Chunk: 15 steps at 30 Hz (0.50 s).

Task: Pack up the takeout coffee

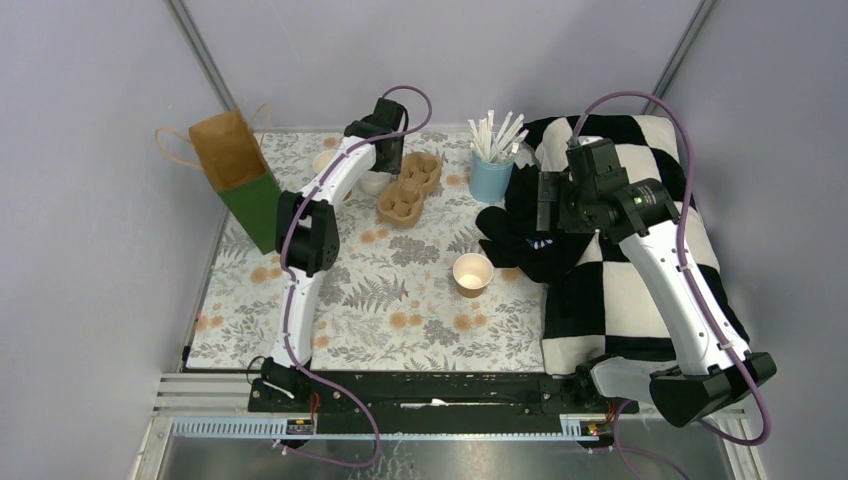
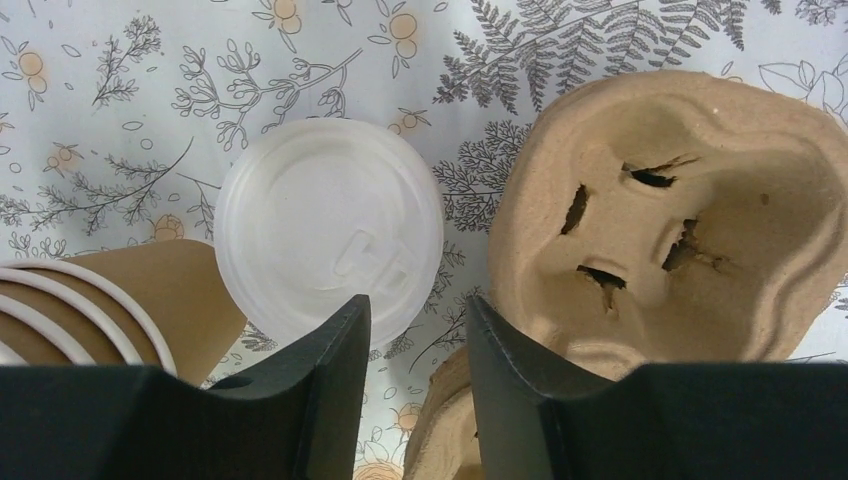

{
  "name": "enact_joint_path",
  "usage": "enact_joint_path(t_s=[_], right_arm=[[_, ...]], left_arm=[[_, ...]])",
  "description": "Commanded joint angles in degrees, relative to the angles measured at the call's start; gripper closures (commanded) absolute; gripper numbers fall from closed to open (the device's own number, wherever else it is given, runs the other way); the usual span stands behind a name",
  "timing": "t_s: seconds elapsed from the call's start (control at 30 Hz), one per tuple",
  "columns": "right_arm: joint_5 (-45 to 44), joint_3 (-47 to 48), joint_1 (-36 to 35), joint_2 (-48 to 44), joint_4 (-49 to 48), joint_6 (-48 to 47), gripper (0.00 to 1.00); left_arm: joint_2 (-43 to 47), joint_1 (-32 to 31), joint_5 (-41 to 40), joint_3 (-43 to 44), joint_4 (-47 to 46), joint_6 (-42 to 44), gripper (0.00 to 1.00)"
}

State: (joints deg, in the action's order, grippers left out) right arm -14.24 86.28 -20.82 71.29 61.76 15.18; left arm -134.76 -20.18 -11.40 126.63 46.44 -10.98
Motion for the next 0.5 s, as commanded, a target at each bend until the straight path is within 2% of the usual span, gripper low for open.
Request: enact_joint_path(t_s=[0.0, 0.1, 0.47], right_arm=[[0.2, 2.2, 0.2, 1.0, -1.6, -1.5, 0.00], [0.4, 2.4, 0.2, 1.7, -2.0, -1.6, 0.00], [0.7, 2.2, 0.2, 1.7, -2.3, -1.6, 0.00]], left_arm=[[1.8, -0.3, -1.9, 1.3, -1.6, 2.2, 0.58], [1.7, -0.3, -1.9, 0.6, -2.0, 2.9, 0.63], [-0.4, -0.3, -0.4, 2.0, -2.7, 3.9, 0.68]])
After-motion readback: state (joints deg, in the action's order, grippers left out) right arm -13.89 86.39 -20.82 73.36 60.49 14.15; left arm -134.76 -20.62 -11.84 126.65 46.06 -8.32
